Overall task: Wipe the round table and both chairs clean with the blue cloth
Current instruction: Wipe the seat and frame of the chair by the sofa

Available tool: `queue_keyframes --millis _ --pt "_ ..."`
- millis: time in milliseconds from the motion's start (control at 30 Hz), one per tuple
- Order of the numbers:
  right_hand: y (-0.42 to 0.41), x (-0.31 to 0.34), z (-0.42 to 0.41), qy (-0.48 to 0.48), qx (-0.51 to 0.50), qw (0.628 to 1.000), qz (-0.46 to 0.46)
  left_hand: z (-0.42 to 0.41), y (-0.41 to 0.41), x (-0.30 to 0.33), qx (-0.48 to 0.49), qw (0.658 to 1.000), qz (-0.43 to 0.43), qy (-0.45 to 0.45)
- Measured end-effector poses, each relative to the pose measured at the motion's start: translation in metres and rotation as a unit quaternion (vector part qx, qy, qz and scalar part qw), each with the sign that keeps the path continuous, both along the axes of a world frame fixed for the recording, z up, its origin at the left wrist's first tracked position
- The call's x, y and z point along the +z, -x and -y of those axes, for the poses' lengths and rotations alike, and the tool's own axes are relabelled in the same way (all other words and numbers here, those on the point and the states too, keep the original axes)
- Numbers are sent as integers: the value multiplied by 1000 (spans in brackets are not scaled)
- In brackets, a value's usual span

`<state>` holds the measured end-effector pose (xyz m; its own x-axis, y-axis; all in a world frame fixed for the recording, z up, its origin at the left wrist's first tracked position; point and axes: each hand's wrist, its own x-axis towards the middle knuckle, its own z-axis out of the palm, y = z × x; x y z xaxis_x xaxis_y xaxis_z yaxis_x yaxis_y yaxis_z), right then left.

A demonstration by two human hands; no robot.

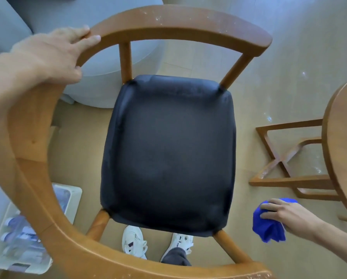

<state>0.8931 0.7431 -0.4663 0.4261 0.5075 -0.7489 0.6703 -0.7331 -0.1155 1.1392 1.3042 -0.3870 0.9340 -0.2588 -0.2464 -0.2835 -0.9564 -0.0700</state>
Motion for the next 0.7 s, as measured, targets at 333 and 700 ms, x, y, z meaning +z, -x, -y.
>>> queue_keyframes --millis 333,700 --pt "-149 -29 -184 -154 -358 871 298 -4 -4 5 1 998 -10 -59" --pt "-30 -17 -279 -153 -291 941 85 -12 -8 -1 5 999 -12 -39"
